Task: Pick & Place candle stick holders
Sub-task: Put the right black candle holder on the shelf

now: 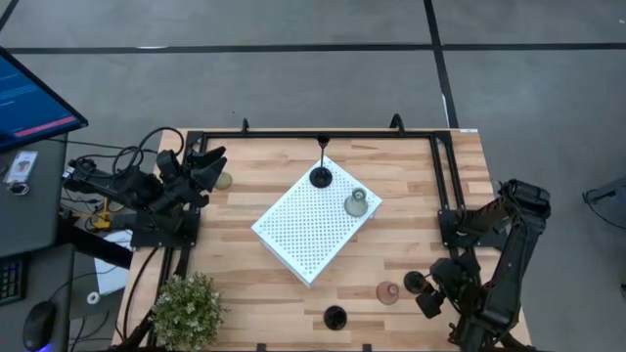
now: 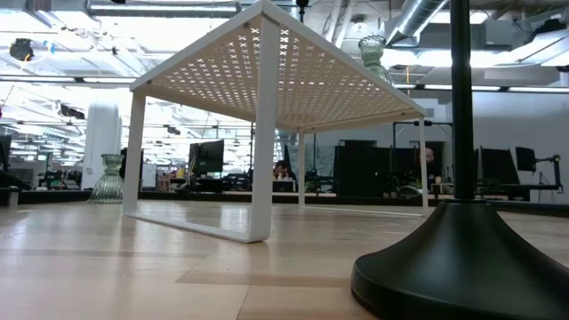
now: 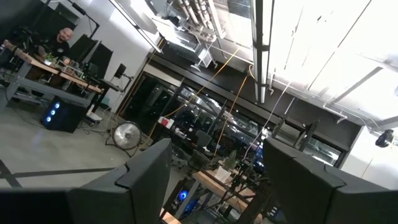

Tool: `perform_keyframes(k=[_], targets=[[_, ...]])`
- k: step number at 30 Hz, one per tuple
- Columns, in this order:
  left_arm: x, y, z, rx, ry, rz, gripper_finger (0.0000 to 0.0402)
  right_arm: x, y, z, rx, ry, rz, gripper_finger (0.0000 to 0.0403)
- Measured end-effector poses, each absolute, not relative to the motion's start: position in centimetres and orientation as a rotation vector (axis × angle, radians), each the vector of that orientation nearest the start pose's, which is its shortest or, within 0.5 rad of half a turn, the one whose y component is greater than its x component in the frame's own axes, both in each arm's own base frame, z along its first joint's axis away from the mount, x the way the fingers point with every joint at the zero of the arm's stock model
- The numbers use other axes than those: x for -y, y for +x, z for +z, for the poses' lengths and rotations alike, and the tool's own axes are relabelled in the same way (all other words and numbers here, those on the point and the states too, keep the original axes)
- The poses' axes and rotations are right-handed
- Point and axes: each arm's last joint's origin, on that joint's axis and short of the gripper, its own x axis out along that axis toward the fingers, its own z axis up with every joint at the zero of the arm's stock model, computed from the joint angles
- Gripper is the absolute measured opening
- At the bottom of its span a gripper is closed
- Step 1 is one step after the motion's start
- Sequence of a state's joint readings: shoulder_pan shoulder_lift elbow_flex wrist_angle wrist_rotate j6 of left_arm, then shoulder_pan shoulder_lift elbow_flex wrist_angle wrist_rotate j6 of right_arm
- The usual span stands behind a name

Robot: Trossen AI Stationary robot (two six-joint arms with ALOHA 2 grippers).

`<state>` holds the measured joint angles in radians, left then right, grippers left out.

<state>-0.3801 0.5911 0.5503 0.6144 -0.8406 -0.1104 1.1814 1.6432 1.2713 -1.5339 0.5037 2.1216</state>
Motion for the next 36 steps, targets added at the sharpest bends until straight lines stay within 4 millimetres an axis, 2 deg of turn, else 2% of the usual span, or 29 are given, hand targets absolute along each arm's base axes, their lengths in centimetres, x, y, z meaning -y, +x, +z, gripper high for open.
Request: perform_keyframes(k=[4,14,28,36], targets=[[2.5,12.0,34.8,0.5,-0.438,0.422,0.0253,-23.3,11.3,24.6,-0.927,0.387,-0.822,0.0223],[2.5,12.0,34.8,0.5,-0.437,0.423,0.0253,-23.3,11.4,24.5,-0.941,0.379,-0.814,0.0096],[2.5,12.1,34.8,0.5,-0.44,0.422,0.0253,-22.8,12.1,24.6,-0.96,0.387,-0.859,0.0094],[2.5,12.1,34.8,0.5,-0.44,0.421,0.0253,-21.3,12.6,25.8,-0.955,0.387,-0.864,0.0094]])
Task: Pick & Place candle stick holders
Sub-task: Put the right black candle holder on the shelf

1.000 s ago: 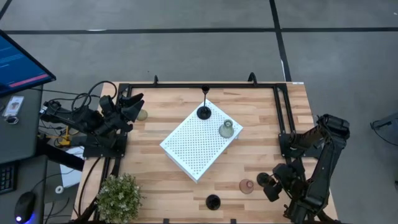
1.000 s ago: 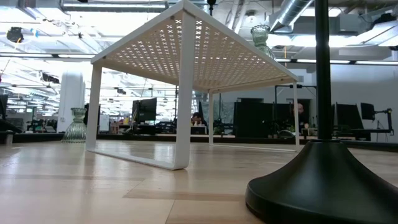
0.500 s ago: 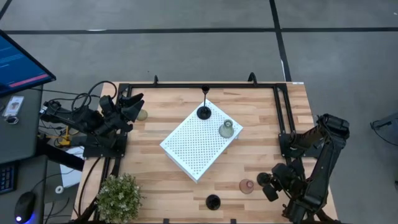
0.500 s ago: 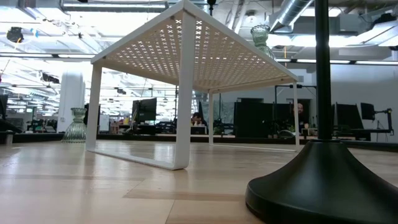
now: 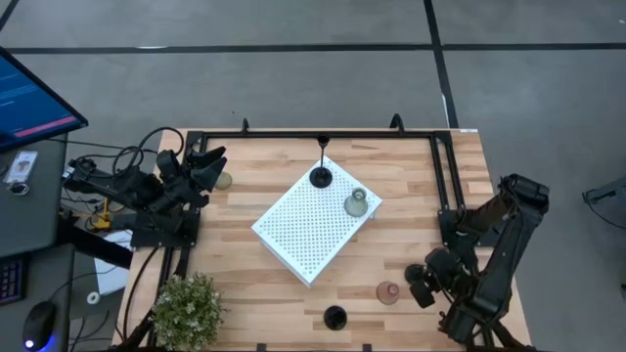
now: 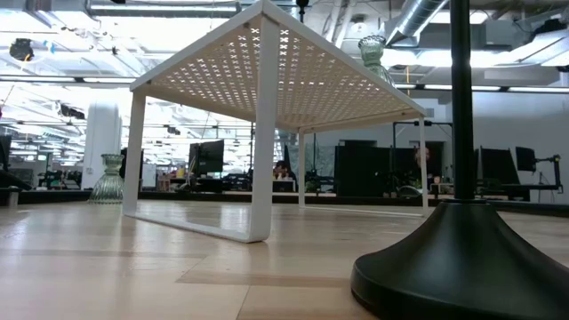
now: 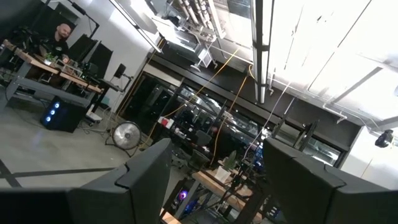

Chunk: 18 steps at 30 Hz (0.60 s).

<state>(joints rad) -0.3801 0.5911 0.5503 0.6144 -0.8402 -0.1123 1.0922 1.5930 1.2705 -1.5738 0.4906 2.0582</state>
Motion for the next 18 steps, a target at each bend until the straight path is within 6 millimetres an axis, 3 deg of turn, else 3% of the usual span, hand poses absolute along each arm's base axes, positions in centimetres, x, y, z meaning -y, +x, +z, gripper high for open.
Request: perform_keyframes(k=[18], targets=[[2.5,12.1,34.8,0.5,-0.439,0.422,0.0253,-13.6,14.6,31.8,-0.919,0.36,-0.724,0.0094]])
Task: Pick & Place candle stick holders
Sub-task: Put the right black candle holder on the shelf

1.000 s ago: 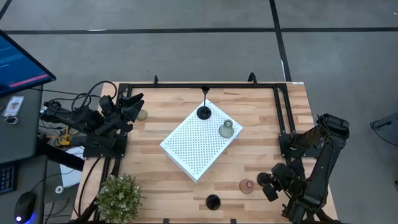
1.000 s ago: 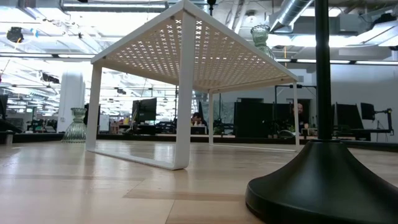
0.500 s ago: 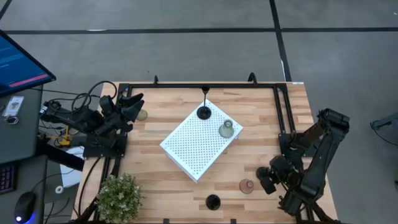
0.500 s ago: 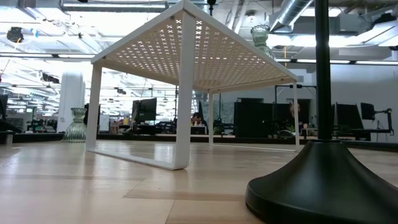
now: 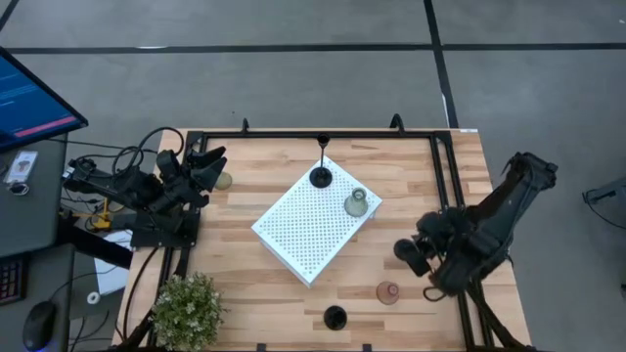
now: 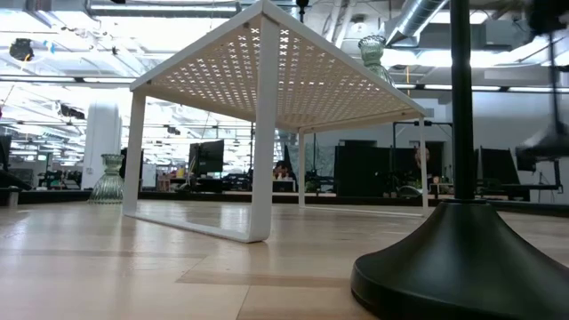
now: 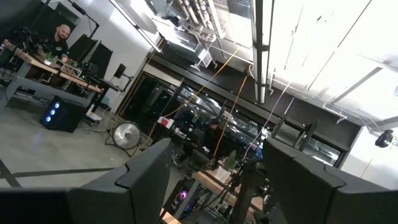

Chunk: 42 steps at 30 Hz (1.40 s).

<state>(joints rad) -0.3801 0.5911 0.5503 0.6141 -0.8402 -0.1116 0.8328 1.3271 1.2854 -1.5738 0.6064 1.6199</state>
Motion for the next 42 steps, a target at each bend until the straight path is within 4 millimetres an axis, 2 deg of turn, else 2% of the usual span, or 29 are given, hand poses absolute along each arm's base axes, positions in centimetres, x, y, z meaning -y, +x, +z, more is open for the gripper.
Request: perform_keyframes(k=[6,10,14,17,25,31,36,42], targets=[[2.5,12.0,34.8,0.5,-0.439,0.422,0.0253,-11.8,15.5,36.1,-0.868,0.367,-0.606,0.0094],[2.5,12.0,34.8,0.5,-0.437,0.422,0.0253,-11.0,16.7,40.0,-0.809,0.408,-0.446,0.0094],[2.5,12.1,34.8,0.499,-0.436,0.422,0.0253,-10.4,18.8,43.7,-0.695,0.382,-0.288,0.0094],[2.5,12.1,34.8,0.499,-0.436,0.422,0.0253,-9.7,20.5,45.9,-0.637,0.29,-0.215,0.0094],[2.5,12.0,34.8,0.5,-0.437,0.422,0.0253,-7.4,25.2,47.9,-0.679,-0.036,-0.062,0.0094],[2.5,12.0,34.8,0.5,-0.437,0.422,0.0253,-5.9,27.7,48.7,-0.667,-0.215,0.027,0.0094],[2.5,12.0,34.8,0.5,-0.437,0.422,0.0253,-4.5,29.3,49.6,-0.621,-0.298,0.023,0.0094],[2.5,12.0,34.8,0.5,-0.437,0.422,0.0253,-2.8,32.0,49.9,-0.561,-0.273,-0.048,0.0094]])
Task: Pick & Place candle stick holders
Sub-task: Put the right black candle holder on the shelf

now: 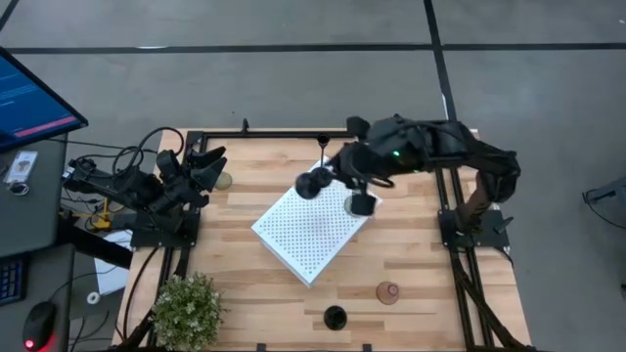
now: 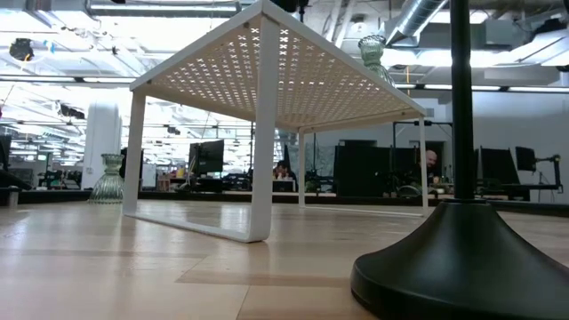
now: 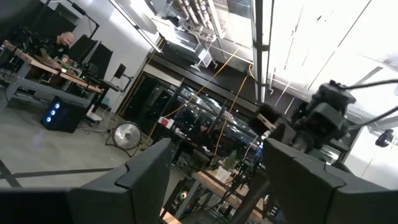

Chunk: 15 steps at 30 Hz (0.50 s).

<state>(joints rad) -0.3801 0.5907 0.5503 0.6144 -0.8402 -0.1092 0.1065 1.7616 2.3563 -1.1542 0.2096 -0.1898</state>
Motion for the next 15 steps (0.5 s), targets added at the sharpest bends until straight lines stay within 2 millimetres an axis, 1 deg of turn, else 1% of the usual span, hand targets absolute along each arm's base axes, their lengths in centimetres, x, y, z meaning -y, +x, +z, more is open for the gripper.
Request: perform_keyframes(k=[6,10,15], targets=[[2.5,12.0,34.8,0.5,-0.437,0.422,0.0253,-3.3,35.8,47.4,-0.588,-0.241,-0.05,0.0094],[2.5,12.0,34.8,0.5,-0.437,0.422,0.0253,-3.2,37.7,45.7,-0.626,-0.22,-0.068,0.0094],[2.5,12.0,34.8,0.5,-0.437,0.422,0.0253,-2.7,38.8,44.7,-0.651,-0.199,-0.093,0.0094]])
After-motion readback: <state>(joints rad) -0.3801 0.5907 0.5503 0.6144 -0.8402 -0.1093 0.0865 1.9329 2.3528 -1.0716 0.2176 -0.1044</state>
